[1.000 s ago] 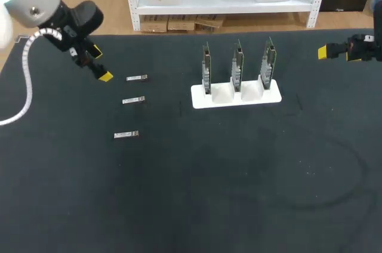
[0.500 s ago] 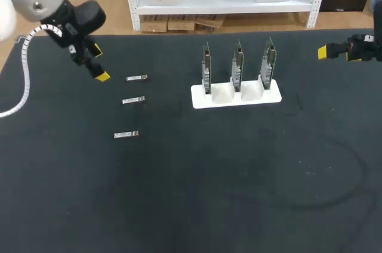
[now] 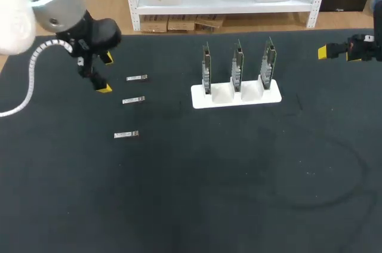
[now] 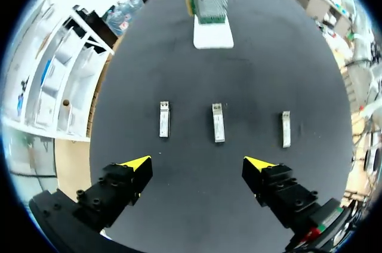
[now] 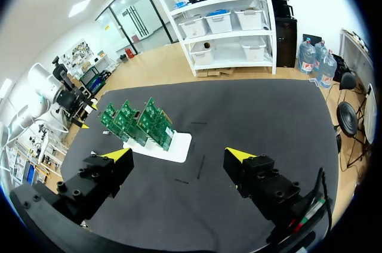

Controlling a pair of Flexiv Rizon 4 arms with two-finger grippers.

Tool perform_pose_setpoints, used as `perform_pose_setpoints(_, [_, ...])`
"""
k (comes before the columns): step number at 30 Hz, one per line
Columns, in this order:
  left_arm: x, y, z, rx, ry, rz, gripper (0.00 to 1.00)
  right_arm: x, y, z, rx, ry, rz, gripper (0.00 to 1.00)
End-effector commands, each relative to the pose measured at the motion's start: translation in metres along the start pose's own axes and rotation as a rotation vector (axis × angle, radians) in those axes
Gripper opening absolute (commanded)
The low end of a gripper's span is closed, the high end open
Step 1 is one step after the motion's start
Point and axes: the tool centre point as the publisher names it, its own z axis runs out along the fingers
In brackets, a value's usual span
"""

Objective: Pick up the optical module with the left hand, and insert it into the network port with the right hand.

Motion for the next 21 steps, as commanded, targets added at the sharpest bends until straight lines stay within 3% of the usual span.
perform_pose_setpoints(1, [-0.010, 0.023, 0.010, 0.037, 0.047, 0.015, 1.00, 0.000, 0.001, 0.000, 0.003, 0.001, 0.001, 1.00])
perform_pose_setpoints(10, [-0.016, 0.036, 0.024, 0.050, 0.035, -0.058, 1.00, 0.000, 0.001, 0.000, 0.003, 0.001, 0.001, 1.00])
perform_pose_setpoints(21, [-0.014, 0.031, 0.040, 0.067, -0.006, -0.131, 1.00, 0.000, 0.001, 0.000, 0.003, 0.001, 0.001, 1.00])
